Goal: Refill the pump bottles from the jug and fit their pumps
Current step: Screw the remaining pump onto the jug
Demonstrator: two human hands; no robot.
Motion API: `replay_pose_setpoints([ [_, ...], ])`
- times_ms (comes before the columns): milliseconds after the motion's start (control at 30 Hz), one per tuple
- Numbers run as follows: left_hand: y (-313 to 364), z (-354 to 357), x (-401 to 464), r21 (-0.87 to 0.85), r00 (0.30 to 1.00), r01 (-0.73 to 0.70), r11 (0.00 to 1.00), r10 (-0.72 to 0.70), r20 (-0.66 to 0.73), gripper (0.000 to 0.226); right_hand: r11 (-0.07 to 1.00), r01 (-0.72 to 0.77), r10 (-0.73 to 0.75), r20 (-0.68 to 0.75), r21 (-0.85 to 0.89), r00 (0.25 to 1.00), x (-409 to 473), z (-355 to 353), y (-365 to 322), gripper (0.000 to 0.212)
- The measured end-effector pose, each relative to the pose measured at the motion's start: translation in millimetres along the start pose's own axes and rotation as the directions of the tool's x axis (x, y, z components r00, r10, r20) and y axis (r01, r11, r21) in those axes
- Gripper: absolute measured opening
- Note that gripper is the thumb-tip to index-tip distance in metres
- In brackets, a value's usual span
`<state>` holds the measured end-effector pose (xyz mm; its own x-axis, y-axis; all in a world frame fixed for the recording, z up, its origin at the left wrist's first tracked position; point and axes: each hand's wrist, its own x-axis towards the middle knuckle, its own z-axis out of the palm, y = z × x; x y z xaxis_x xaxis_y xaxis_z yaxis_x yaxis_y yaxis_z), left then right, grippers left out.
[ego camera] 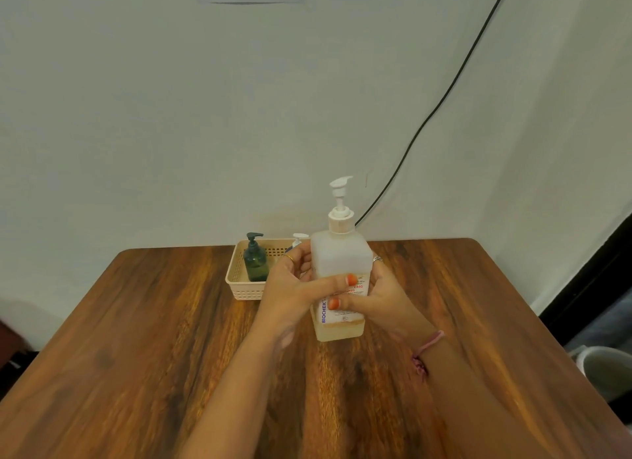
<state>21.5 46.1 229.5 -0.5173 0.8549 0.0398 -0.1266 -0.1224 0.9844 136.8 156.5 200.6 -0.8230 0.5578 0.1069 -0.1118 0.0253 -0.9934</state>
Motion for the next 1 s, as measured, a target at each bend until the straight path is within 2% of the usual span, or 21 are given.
replay_pose_setpoints([
  [100, 6.2, 0.6, 1.4, -0.004, 1.0, -0.011, 1.0, 0.011, -0.001, 0.064, 1.0, 0.005, -0.005, -0.049, 0.011, 0.999, 0.0, 0.1, 2.9, 0.078],
  [167, 13.7, 0.0, 4.4, 0.041, 0.994, -0.087, 0.995, 0.09, -0.063, 0.071, 1.0, 0.013, -0.014, -0.059, -0.014, 0.998, -0.2, 0.7, 3.8, 0.079],
  [233, 25.6, 0.7, 7.7, 0.109, 0.974, -0.192, 0.975, 0.203, -0.101, 0.066, 0.998, 0.011, -0.014, -0.062, -0.057, 0.998, -0.8, 2.2, 4.6, 0.08],
  [333, 43.1, 6.1, 12.7, 0.194, 0.958, -0.248, 0.949, 0.27, -0.097, 0.047, 0.996, -0.006, -0.001, -0.087, -0.086, 0.996, -2.0, 4.8, 2.3, 0.085],
  [400, 47.6, 8.1, 16.5, 0.251, 0.957, -0.25, 0.935, 0.279, -0.085, 0.034, 0.994, 0.001, -0.011, -0.089, -0.105, 0.996, -2.9, 6.2, -0.1, 0.084],
  [467, 47.4, 6.6, 19.5, 0.264, 0.954, -0.256, 0.93, 0.287, -0.087, 0.03, 0.993, 0.012, -0.022, -0.09, -0.114, 0.996, -3.7, 6.5, -1.7, 0.081],
  [600, 50.3, 3.8, 19.6, 0.268, 0.942, -0.268, 0.925, 0.31, -0.129, 0.036, 0.992, 0.025, -0.036, -0.091, -0.12, 0.995, -4.2, 7.0, -3.9, 0.078],
  [733, 52.9, 1.0, 20.1, 0.265, 0.952, -0.248, 0.932, 0.285, -0.112, 0.044, 0.993, 0.028, -0.038, -0.089, -0.112, 0.995, -3.9, 9.0, -4.1, 0.079],
  [900, 52.2, -3.6, 19.8, 0.286, 0.959, -0.253, 0.924, 0.279, -0.054, 0.027, 0.993, 0.035, -0.045, -0.083, -0.112, 0.996, -3.2, 11.9, -5.3, 0.078],
  [1000, 51.5, -10.4, 20.2, 0.292, 0.949, -0.303, 0.907, 0.316, 0.0, 0.016, 0.994, 0.034, -0.042, -0.079, -0.103, 0.996, -2.9, 12.4, -5.6, 0.078],
])
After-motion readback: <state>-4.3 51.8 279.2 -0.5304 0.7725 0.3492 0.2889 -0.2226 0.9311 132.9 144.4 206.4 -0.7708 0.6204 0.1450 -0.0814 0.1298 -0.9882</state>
